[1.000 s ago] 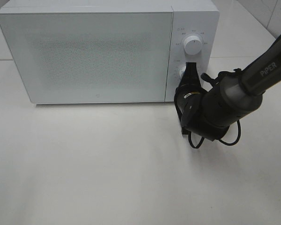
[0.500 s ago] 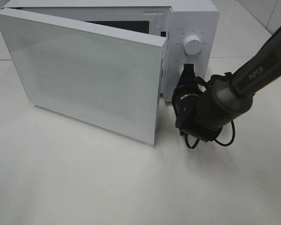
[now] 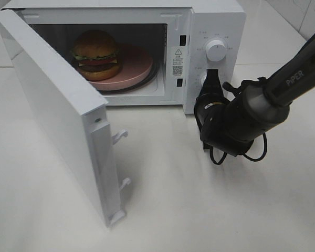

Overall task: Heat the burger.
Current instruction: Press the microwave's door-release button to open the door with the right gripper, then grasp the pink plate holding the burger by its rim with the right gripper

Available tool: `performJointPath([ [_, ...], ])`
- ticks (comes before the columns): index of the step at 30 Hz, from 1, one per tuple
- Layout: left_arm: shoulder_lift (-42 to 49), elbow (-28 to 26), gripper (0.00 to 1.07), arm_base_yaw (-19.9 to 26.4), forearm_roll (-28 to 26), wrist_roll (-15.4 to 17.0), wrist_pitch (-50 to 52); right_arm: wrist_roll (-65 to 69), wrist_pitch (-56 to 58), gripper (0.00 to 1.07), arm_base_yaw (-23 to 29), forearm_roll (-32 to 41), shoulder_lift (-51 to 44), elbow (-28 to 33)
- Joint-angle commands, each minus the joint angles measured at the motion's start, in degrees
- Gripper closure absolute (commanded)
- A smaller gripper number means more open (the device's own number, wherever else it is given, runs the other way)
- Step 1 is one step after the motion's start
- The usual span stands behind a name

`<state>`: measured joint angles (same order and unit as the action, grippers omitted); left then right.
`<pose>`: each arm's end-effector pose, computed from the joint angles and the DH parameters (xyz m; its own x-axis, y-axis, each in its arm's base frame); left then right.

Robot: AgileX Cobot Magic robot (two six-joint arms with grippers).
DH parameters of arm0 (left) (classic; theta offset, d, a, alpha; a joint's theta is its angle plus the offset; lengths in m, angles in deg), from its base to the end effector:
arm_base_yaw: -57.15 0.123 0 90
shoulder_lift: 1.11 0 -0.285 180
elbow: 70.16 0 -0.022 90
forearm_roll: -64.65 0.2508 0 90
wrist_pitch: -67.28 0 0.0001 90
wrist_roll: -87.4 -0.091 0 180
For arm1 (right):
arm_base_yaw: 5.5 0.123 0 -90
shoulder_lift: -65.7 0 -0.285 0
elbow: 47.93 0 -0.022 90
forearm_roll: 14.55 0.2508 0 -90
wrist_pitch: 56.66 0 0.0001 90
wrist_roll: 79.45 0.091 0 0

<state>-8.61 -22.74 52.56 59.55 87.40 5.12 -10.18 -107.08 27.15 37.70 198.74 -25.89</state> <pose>-0.0097 -0.0064 0.2811 -0.4582 -0.0049 -0.8889 0.1306 0.9888 -0.0727 0.3528 0.1603 0.0785 0.1509 0.9885 0.0060 0.3738 -0.0627 0.9254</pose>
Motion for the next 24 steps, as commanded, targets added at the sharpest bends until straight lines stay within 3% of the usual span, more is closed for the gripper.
performJointPath([
  [1,1.0,0.1,0.09,0.1,-0.4,0.0,0.7,-0.7,-6.2,1.07,-1.1,-5.2,-3.2,-0.9],
  [11,1.0,0.1,0.09,0.1,-0.4,0.0,0.7,-2.3,0.1,1.07,-1.1,-5.2,-5.9,3.8],
  [24,1.0,0.1,0.09,0.1,-0.4,0.0,0.7,-18.7,16.2,1.07,-1.1,-5.4,-15.1,11.1],
])
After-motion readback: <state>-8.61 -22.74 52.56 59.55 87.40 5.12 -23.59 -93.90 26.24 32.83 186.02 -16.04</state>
